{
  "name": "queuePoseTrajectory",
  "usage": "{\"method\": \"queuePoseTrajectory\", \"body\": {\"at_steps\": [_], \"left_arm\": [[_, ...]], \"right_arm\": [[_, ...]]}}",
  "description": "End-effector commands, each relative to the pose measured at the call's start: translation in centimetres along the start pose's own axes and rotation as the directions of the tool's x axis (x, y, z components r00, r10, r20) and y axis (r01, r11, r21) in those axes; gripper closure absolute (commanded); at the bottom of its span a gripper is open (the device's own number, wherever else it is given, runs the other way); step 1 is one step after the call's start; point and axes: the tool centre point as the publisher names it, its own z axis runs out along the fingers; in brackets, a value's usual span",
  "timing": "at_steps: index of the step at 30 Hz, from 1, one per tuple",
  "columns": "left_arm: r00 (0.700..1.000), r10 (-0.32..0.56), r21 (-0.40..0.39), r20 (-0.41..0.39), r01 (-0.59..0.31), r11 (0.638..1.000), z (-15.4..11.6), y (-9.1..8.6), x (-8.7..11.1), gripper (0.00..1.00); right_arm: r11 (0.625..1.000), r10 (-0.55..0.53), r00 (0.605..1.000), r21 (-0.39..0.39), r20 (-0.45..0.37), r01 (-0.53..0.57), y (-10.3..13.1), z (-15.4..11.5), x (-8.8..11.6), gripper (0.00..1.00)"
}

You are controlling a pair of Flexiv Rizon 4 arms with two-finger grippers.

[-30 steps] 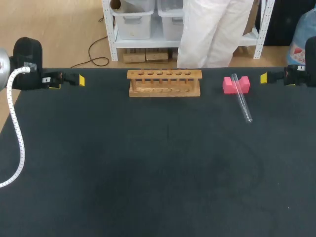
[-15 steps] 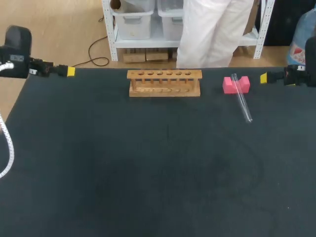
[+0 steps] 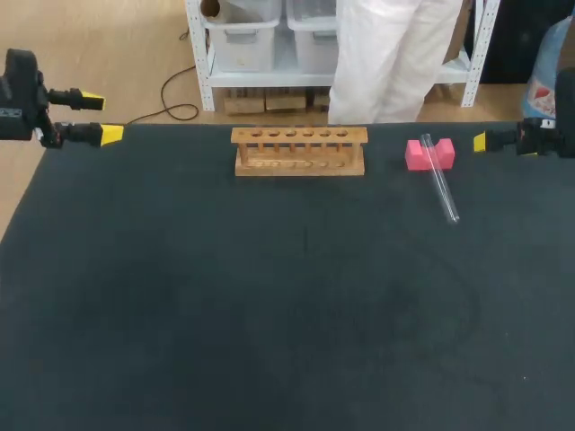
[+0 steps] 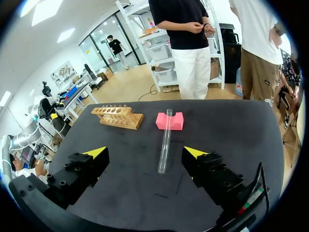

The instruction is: Grasp the test tube, adjust it, and insert it.

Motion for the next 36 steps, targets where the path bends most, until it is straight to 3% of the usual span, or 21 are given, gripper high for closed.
{"method": "queuePoseTrajectory", "body": {"at_steps": [1, 11, 20, 36], "left_arm": [[0.985, 0.040, 0.267, 0.167, -0.084, 0.960, 2.3, 1.9, 0.5, 0.00], [0.995, 0.033, 0.262, 0.092, -0.056, 0.963, 6.3, 3.7, 1.3, 0.00], [0.996, 0.035, 0.279, 0.077, -0.056, 0.959, 8.5, 3.7, 1.4, 0.00], [0.997, 0.037, 0.280, 0.069, -0.055, 0.958, 8.8, 2.8, 1.7, 0.00]], "right_arm": [[1.000, 0.000, 1.000, 0.009, -0.001, 0.000, 0.2, -0.1, 0.0, 0.00], [1.000, 0.000, 1.000, 0.009, -0.001, 0.000, 0.2, -0.1, 0.0, 0.00], [1.000, 0.000, 1.000, 0.009, -0.001, 0.000, 0.2, -0.1, 0.0, 0.00], [1.000, 0.000, 1.000, 0.009, -0.001, 0.000, 0.2, -0.1, 0.0, 0.00]]}}
